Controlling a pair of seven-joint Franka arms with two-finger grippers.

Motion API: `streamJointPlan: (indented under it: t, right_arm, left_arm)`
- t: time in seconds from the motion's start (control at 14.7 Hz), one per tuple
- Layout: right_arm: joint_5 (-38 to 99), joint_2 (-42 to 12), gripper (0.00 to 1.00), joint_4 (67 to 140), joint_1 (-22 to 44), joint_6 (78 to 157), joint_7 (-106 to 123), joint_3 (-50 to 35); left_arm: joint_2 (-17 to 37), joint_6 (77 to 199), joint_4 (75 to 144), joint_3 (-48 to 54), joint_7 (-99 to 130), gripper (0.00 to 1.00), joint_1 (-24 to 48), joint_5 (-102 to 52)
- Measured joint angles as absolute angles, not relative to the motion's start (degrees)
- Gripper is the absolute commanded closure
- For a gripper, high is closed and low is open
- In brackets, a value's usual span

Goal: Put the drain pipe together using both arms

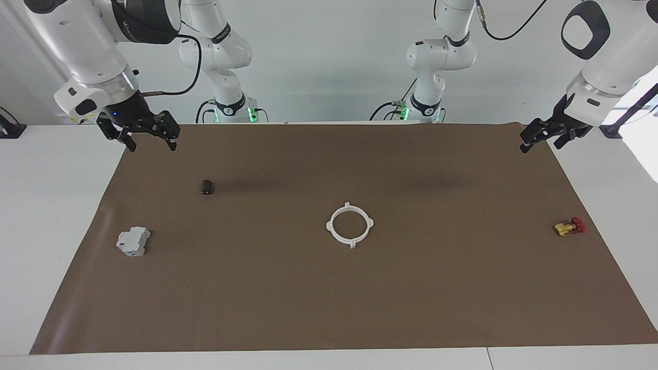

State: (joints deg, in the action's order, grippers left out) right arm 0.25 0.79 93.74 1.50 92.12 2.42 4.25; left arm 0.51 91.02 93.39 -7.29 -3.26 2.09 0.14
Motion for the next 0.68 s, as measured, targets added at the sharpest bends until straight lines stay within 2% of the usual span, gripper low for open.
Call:
streamJointPlan:
  t: [0.68]
  right_arm:
    - [0.3,0.8,0.00,93.7,1.6,92.1,2.4,4.2]
  left_arm:
    - [0.5,91.3,93.5,-7.3,-4.6,0.00,1.3,0.1]
